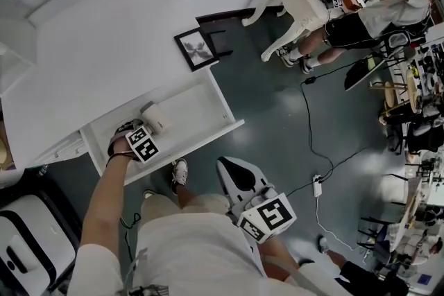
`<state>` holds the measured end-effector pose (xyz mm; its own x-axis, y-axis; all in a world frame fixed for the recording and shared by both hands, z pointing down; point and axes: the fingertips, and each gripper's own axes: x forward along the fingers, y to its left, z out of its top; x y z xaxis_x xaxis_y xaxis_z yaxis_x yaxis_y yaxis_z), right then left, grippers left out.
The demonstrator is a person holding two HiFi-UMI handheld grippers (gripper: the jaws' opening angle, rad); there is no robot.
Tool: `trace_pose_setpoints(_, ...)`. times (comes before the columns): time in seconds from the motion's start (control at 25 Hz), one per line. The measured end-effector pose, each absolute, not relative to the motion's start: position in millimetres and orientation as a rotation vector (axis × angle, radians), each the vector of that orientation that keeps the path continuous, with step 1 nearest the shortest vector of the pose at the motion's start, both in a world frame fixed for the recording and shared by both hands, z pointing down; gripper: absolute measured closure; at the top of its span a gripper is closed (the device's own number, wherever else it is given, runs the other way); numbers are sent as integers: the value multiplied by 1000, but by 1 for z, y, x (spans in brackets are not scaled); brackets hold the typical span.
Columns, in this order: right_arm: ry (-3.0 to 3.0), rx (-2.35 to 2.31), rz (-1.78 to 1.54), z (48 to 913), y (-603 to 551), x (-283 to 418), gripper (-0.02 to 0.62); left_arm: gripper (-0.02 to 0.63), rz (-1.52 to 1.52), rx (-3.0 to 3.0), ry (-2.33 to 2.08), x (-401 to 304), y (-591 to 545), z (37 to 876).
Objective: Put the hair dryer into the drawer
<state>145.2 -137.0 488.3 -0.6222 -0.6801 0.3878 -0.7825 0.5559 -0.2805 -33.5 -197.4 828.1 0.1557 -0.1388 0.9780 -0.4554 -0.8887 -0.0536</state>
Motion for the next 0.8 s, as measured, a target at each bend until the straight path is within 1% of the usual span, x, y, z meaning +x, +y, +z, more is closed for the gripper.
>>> trace_pose_setpoints(0.12,-2585,1196,617,483,-135,133,588,281,1713,2205,-646,-36,-196,812)
trace_pose_setpoints(0.24,-2617,1159,595,476,-132,116,588,276,1654,2219,-720,-46,-192,796)
trace_pose_setpoints(0.8,-2728,966,485,439,-89,30,588,278,1245,2158,-1221,-140,-146,708)
